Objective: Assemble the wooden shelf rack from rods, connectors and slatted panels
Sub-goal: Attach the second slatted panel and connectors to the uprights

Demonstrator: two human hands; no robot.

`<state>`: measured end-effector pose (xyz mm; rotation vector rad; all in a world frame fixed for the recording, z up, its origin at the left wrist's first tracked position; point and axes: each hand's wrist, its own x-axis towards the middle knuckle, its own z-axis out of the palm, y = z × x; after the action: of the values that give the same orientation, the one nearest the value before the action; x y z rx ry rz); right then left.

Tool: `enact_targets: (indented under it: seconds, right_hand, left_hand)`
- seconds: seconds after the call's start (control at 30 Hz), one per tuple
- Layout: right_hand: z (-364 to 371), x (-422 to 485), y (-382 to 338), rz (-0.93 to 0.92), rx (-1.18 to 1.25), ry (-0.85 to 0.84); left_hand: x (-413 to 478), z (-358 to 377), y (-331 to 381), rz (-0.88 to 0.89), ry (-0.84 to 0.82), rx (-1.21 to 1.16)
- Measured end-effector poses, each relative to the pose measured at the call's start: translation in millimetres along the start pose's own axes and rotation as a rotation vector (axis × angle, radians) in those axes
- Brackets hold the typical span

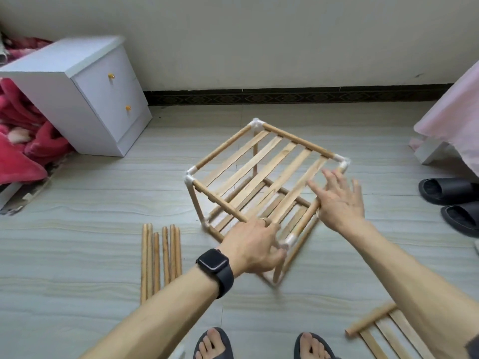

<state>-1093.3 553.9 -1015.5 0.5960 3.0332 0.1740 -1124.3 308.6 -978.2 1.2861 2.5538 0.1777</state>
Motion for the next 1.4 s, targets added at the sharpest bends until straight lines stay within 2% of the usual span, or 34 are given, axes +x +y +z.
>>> enact_targets:
  seconds: [0.1,0.17,0.27,0.37,0.43,0.5,0.63,0.73,0.83,0.93,1.23,1.33,1.4]
  right_hand:
    - [-7,-20,-3,0.161,0.344,0.108]
    - [-10,-40,-23,0.162,0.525,0.121]
    - [-9,-72,-68,0.066,0.593,0.069]
    - [4,-88,-88,0.008,0.554,0.024]
    - [11,-92,-84,-0.030,0.485,0.046]
    - [15,-96,-72,-0.029,0.454,0.100]
    - [15,-98,-49,0.130,0.393,0.208]
    - [7,-85,-47,0.244,0.345,0.173]
    - [11,-73,-45,0.188,0.312,0.029]
    - [23,-71,-37,0.142,0.302,-0.014]
    - [17,-58,-29,0.050,0.160,-0.282]
    - [-7,-51,-22,0.017,0.139,-0.435]
    - [-21,-52,-33,0.049,0.077,-0.433]
  left_hand:
    - [9,-17,-28,0.034,0.171,-0.036]
    - [19,-24,-64,-0.149,0.267,-0.013]
    - [26,-25,-121,-0.489,0.207,0.031]
    - [21,-13,-148,-0.589,0.131,-0.048]
    - [15,-5,-145,-0.580,0.150,-0.141]
    - [9,2,-135,-0.555,0.246,-0.123]
    - [2,-4,-113,-0.496,0.395,0.166]
    - [6,1,-94,-0.450,0.420,0.121]
    - [9,16,-84,-0.296,0.267,0.063]
    - [10,21,-89,-0.245,0.118,0.043]
    - [13,25,-83,-0.296,0.044,0.105]
    - [8,19,-72,-0.297,-0.005,0.093]
    - [3,17,-66,-0.320,-0.010,0.060]
